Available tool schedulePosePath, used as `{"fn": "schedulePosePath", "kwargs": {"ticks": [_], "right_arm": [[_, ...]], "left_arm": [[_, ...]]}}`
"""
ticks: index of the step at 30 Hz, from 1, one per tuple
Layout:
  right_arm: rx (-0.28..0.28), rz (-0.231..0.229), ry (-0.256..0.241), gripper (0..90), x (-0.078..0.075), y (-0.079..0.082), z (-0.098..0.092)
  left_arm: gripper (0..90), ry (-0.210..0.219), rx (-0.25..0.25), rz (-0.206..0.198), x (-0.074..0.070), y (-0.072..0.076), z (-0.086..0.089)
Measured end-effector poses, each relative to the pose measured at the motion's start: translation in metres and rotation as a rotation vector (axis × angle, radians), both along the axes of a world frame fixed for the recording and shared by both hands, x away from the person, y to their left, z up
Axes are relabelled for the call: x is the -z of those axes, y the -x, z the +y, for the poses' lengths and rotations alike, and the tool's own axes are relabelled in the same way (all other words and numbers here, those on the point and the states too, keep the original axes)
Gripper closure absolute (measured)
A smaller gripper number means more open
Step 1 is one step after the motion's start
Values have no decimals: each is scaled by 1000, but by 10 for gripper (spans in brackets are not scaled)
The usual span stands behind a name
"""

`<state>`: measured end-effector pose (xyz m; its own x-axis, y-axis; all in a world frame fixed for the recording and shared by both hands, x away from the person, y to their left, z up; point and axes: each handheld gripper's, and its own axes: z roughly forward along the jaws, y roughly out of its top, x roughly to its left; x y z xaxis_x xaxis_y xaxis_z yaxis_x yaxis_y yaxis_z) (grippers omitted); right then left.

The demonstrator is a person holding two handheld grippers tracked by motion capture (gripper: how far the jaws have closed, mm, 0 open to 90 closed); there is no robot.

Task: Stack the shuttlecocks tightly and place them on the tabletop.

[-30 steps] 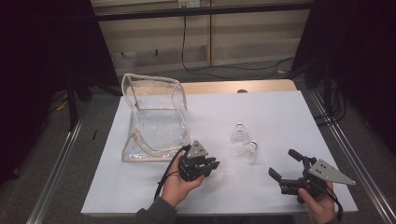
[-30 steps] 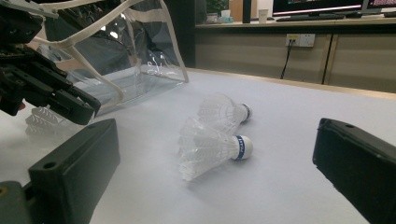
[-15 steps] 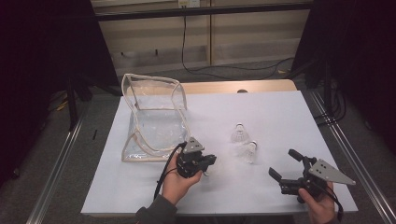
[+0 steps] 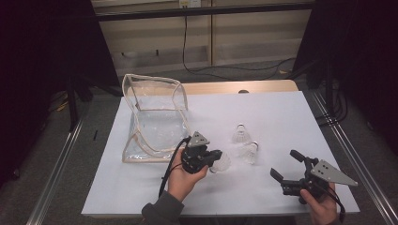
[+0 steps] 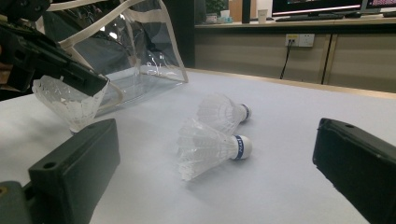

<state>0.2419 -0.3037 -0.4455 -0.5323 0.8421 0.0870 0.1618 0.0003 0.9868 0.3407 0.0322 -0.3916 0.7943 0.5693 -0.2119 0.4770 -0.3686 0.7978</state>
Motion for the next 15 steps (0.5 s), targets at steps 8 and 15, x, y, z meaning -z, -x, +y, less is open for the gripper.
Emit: {"fn": "schedulePosePath", "kwargs": {"ticks": [8,15], "right_arm": [[-2,-4,-3,3,0,0,0],[-1,-2,-6,2,0,0,-1]], "left_arm": [[867,9,-22,2,-14,-9,-12],[867,12,-51,-3,-23,-18,-23]]}}
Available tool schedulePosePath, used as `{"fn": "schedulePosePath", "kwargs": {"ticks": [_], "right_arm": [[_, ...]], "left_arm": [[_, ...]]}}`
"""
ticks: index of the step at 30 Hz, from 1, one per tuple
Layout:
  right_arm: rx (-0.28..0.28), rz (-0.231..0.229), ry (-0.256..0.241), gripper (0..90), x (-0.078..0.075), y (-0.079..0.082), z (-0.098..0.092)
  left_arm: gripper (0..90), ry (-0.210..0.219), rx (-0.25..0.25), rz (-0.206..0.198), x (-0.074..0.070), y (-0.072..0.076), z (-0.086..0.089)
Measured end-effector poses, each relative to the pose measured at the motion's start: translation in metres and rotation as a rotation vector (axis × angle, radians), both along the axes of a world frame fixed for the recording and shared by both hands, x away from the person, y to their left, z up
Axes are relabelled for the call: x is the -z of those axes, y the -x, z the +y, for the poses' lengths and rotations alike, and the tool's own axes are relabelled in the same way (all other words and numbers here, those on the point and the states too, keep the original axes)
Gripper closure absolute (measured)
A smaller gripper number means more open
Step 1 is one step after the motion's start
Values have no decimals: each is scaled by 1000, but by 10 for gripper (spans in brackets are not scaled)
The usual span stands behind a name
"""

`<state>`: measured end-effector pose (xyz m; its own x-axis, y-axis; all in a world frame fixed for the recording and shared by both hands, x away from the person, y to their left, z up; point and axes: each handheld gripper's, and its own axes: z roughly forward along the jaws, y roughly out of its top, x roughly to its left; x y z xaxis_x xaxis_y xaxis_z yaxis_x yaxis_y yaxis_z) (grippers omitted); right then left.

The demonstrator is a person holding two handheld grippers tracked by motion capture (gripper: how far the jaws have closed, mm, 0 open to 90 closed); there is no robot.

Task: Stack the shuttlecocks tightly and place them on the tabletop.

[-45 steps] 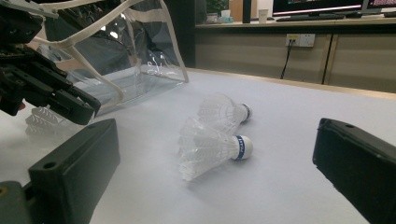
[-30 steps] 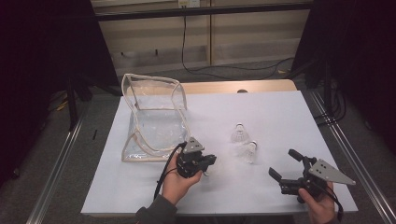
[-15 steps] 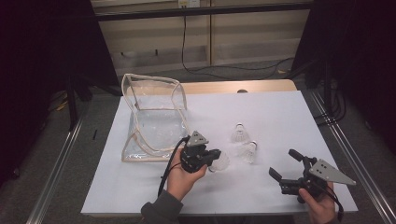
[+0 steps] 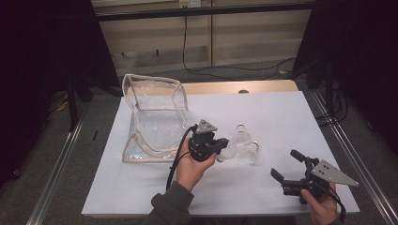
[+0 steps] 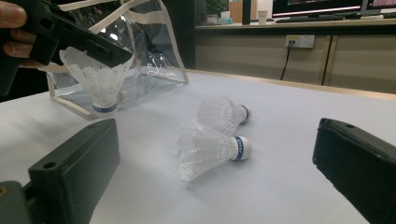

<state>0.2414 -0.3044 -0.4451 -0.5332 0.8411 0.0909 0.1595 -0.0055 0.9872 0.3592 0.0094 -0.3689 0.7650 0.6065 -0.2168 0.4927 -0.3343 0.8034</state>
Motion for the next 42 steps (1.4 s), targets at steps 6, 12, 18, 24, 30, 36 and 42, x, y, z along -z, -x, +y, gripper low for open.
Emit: {"fn": "schedulePosePath", "kwargs": {"ticks": [6,12,18,24,30,36,42], "right_arm": [[-1,2,-7,3,0,0,-1],[-1,-1,-5,3,0,0,-1],[-2,0,-6,3,0,1,-1],[-2,-3,-2,3,0,1,-1],[-3,-4,-2,3,-1,1,-1],[-4,-3,-1,3,0,1,-1],[-4,-6,-4,3,0,0,-1]], "left_arm": [[869,-2,-22,4,-3,-8,-7],[869,-3,-51,-4,-6,-16,-13],[870,4,-91,-4,-7,-23,-19],[870,-2,-133,3,-3,-31,-19],[870,-15,-172,-6,0,-38,-18],[870,-17,-212,-21,4,-43,-19],[868,-12,-230,-28,9,-47,-22]]}}
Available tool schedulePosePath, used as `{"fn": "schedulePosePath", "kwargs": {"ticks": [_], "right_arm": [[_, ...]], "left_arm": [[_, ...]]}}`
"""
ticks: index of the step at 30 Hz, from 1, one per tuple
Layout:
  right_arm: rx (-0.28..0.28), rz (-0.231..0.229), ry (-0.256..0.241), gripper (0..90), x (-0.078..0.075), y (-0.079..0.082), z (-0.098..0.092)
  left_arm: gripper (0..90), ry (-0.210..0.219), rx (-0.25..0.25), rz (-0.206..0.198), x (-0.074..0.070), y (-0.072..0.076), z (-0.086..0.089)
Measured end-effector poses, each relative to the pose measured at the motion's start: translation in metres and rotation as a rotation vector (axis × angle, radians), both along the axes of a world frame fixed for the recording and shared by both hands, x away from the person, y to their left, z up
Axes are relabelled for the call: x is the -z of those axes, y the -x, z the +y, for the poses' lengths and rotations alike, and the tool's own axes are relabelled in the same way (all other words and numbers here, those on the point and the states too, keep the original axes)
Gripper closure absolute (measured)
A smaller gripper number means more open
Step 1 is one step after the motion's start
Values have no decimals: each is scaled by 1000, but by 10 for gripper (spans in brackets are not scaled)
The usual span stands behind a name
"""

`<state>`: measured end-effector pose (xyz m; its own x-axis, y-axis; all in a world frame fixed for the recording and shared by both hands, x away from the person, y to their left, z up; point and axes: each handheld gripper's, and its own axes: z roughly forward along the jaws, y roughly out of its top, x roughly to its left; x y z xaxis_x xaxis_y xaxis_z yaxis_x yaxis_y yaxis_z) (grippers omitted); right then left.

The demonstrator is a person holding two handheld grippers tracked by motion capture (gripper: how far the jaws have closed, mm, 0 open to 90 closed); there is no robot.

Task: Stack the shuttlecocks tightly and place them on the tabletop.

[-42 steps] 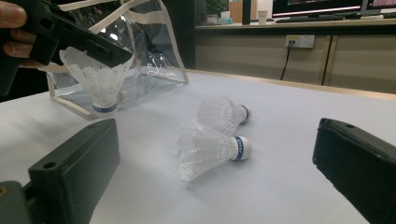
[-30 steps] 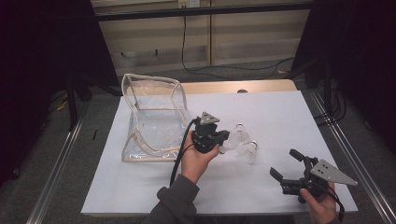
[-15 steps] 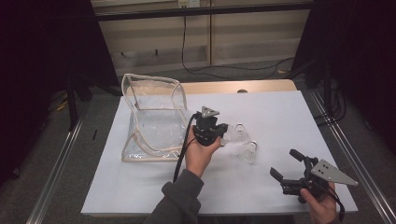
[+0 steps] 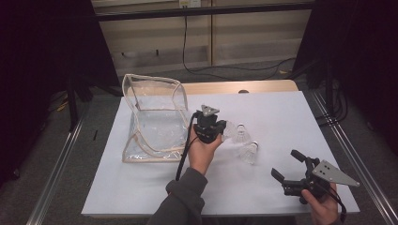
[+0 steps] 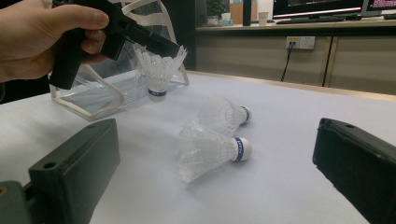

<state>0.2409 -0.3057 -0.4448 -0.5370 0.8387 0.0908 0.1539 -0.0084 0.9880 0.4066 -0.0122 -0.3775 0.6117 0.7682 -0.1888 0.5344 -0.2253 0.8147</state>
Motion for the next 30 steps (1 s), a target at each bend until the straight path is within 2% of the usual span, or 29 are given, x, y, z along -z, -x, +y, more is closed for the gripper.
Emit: {"fn": "schedulePosePath", "kwargs": {"ticks": [5,6,13,18,22,26,30], "right_arm": [[0,2,-1,3,0,0,0],[-1,1,0,3,0,0,0],[-1,1,-1,3,0,0,-1],[-1,3,-2,3,0,0,-1],[-2,2,-2,3,0,0,-1],[-3,2,-2,3,0,0,-1],[-4,0,-3,3,0,0,0]], "left_arm": [[867,-6,-33,-14,4,-4,-2],[867,-19,-33,-22,5,-4,-3],[865,-31,-46,-19,11,-9,-5],[862,-46,-63,-38,12,-12,-7],[859,-78,-63,-52,15,-15,-8],[853,-88,-59,-53,15,-18,-10],[845,-107,-63,-75,16,-21,-11]]}}
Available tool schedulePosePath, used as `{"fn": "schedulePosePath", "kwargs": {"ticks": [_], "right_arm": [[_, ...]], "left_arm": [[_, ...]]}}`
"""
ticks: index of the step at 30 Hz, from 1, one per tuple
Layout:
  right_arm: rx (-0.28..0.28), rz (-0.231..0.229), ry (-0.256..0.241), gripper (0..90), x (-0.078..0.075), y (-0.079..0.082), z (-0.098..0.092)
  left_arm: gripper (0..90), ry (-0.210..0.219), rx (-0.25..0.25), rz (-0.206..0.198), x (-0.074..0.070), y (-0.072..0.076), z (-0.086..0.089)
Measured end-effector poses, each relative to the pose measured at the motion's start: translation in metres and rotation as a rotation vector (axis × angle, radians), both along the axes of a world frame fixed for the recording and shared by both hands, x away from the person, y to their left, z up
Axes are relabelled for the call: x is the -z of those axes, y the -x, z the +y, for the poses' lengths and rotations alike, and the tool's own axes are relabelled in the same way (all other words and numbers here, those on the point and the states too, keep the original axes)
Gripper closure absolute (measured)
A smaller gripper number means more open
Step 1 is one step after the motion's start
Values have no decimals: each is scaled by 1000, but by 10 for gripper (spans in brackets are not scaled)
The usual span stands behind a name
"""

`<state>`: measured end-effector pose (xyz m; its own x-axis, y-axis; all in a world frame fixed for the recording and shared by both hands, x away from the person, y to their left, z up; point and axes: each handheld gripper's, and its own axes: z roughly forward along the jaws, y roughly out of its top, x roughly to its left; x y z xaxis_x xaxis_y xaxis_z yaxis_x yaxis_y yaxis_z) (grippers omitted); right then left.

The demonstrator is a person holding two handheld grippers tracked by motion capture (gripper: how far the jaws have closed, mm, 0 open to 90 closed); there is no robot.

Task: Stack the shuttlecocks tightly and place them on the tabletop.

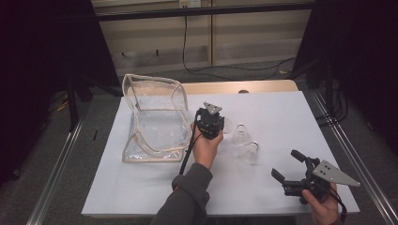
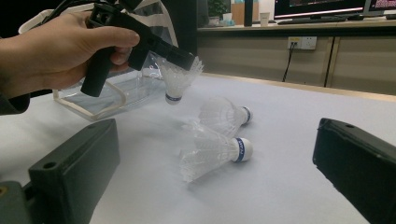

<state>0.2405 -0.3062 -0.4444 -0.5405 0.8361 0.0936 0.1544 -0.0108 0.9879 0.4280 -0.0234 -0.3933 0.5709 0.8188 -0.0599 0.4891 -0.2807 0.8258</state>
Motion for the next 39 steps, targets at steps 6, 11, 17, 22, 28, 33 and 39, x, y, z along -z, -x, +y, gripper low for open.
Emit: {"fn": "schedulePosePath", "kwargs": {"ticks": [6,11,17,22,28,33,39], "right_arm": [[0,-1,0,2,0,0,0],[-2,1,-1,2,0,0,0],[-3,2,-1,2,0,0,0],[0,2,-4,2,1,0,-1],[1,0,-5,2,0,0,-2],[1,1,-4,2,1,0,-3],[2,0,-4,2,1,0,-3]], "left_arm": [[862,-35,-15,-22,0,-3,-1],[865,-36,-6,-16,5,-5,-4],[872,-57,-25,-24,12,-11,-3],[879,-79,-50,-31,14,-14,-1],[882,-125,-78,-17,20,-18,2],[883,-157,-78,-25,20,-19,3],[883,-169,-77,-25,25,-20,3]]}}
